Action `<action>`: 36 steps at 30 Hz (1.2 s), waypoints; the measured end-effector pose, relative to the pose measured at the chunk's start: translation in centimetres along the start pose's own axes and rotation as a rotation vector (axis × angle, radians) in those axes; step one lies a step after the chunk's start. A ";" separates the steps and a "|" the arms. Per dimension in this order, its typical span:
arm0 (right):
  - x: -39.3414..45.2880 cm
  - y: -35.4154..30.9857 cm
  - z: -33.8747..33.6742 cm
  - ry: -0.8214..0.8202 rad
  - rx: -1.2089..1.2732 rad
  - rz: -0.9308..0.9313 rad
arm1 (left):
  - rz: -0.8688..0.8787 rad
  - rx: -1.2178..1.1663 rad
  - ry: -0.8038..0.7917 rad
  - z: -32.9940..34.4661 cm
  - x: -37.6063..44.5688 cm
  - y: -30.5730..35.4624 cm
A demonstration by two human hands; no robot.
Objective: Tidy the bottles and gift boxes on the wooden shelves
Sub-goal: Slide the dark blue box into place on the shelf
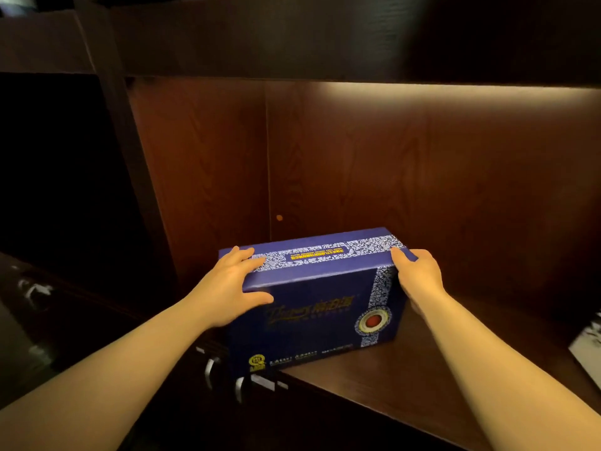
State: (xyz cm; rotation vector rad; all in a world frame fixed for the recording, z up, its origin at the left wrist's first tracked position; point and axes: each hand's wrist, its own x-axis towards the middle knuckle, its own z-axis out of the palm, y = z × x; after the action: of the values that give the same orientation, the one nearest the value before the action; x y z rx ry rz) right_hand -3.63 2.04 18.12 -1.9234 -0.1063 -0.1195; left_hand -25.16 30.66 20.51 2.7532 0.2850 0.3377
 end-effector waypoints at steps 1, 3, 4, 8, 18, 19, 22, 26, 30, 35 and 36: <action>-0.7 0.4 -0.8 0.019 0.001 0.020 | 0.000 -0.026 0.029 0.2 0.1 0.1; -2.3 0.9 -2.1 0.059 0.013 0.057 | -0.013 -0.104 0.103 0.6 0.3 0.3; -3.1 1.1 -2.6 0.080 0.019 0.075 | -0.024 -0.138 0.143 0.9 0.3 0.4; -6.0 1.9 -4.5 0.149 0.017 0.139 | -0.065 -0.240 0.240 2.7 0.1 1.1; -10.3 3.0 -7.1 0.210 0.046 0.106 | -0.138 -0.733 0.250 4.8 2.0 0.6; -10.4 3.1 -7.0 0.189 0.088 0.130 | -0.216 -0.849 0.231 5.1 2.0 0.5; -10.5 3.0 -6.3 0.113 0.285 0.242 | -0.331 -1.050 0.167 5.8 2.2 0.3; -10.6 3.0 -6.0 0.099 0.388 0.268 | -0.339 -1.095 0.148 5.9 2.8 0.0; -10.8 3.3 -6.2 0.096 0.412 0.250 | -0.362 -1.082 0.132 5.7 2.8 -0.2; -11.1 3.7 -6.2 0.097 0.416 0.244 | -0.369 -1.106 0.115 5.6 3.2 -0.1; -11.1 3.8 -6.2 0.100 0.424 0.244 | -0.369 -1.110 0.114 5.7 3.2 -0.1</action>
State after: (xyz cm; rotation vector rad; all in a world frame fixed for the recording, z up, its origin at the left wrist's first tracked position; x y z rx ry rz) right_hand -14.37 -5.29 15.29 -1.4902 0.1596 -0.0254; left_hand -20.61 29.72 15.96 1.5614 0.4506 0.3911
